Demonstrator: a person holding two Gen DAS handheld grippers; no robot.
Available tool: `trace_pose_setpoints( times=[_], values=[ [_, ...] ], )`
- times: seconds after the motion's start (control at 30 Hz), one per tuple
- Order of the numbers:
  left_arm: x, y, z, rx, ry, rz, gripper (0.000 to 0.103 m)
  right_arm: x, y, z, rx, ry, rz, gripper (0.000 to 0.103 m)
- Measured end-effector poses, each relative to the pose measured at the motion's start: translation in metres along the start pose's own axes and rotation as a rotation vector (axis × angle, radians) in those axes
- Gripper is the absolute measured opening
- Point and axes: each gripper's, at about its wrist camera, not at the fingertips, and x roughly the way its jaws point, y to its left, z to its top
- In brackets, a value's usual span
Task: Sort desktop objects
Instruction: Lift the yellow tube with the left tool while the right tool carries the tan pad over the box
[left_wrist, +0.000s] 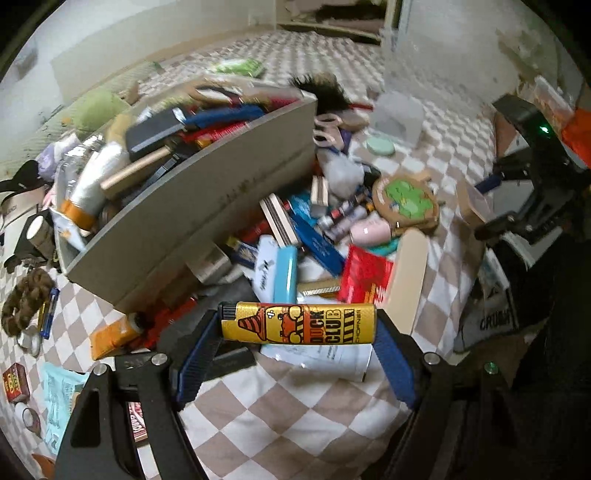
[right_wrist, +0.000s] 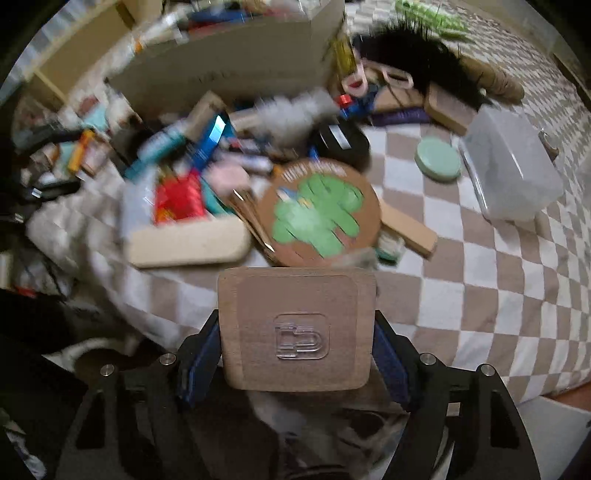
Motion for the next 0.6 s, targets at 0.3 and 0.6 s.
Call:
trace_pose_setpoints(
  times=[0.3, 0.6],
  values=[
    [-0.042, 0.024, 0.02, -0.075, -0.142, 0.067, 0.081, -0.043, 0.025, 0.03, 0.02, -0.14, 0.146, 0.076],
    [-0.081, 0.052, 0.049, -0.169, -0.271, 0.14, 0.081, -0.082, 0.049, 0.098, -0.017, -0.268, 0.177, 0.076]
  ],
)
